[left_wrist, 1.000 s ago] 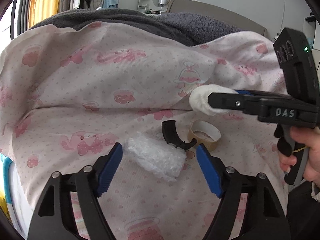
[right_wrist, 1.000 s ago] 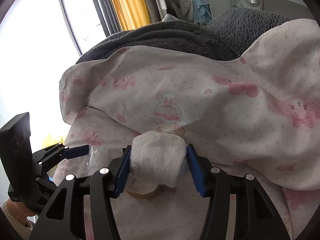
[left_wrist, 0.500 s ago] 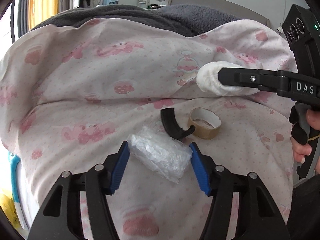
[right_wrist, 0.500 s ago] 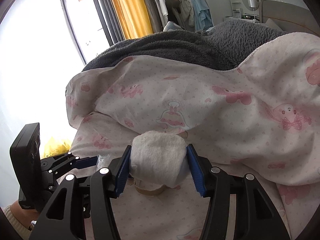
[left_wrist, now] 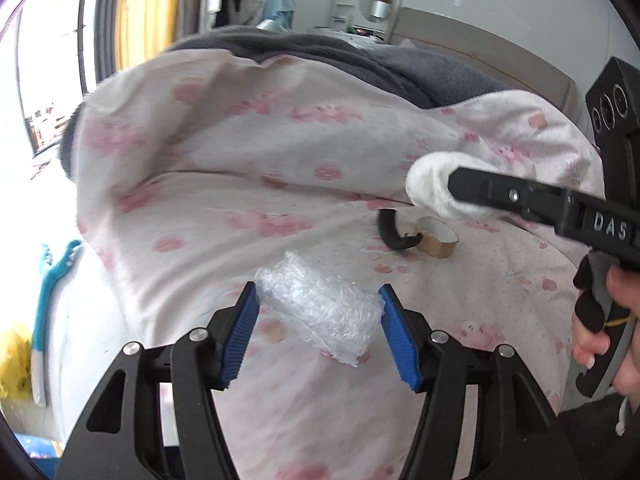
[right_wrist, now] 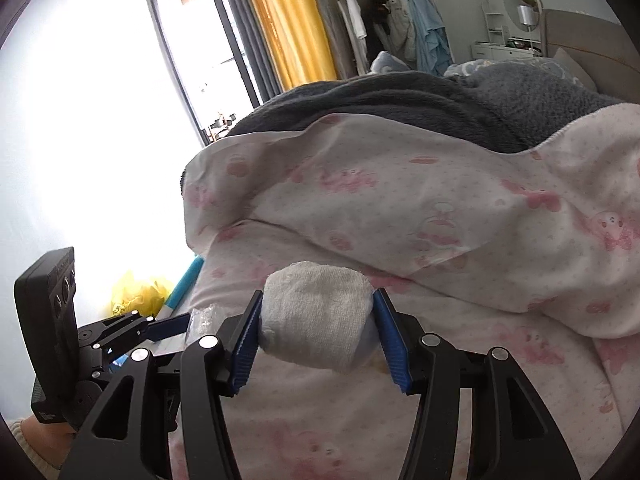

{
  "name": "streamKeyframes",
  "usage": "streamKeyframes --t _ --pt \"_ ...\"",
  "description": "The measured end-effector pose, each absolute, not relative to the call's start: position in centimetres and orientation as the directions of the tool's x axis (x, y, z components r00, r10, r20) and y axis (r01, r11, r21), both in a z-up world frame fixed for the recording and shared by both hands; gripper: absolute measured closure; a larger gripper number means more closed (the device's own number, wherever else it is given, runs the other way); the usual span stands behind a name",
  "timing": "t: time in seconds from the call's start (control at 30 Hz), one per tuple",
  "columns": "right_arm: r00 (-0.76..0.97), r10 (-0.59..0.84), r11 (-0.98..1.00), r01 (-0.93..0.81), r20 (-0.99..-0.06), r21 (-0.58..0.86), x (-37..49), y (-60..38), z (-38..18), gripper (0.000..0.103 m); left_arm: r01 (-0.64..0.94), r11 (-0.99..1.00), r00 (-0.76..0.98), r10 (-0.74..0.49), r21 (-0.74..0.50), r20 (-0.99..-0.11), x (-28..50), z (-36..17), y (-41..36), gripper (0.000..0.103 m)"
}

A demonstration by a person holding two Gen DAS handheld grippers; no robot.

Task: Collect trash
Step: 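Carry the tissue ball and bubble wrap over the teal bin with both tools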

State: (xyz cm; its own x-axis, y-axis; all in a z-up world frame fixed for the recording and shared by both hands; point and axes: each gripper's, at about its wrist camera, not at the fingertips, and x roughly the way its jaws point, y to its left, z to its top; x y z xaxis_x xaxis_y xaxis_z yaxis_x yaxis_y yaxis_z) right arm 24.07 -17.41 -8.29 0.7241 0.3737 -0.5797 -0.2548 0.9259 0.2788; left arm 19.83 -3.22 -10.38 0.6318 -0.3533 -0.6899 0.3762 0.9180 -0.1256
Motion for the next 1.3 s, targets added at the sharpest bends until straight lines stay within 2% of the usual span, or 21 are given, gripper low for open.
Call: streamKeyframes --t 0.2,0.63,1.3 --pt "0.700 0.420 0.908 -0.324 -0.577 0.267 22.0 -13.3 -8.1 0.048 0.283 0.954 0.673 -0.272 -0.099 -0.688 17.6 -9.8 0.4 0.040" --pt "0.647 0.504 0.857 -0.458 -0.572 0.237 18.5 -3.1 -8.0 0.048 0.108 0.991 0.646 -0.132 -0.081 -0.752 13.5 -10.8 8.8 0.040" --pt "0.537 0.561 0.786 -0.584 -0.630 0.203 15.9 7.7 -11.5 0.048 -0.063 0.991 0.492 -0.069 -0.115 -0.868 9.7 -16.2 18.4 0.040"
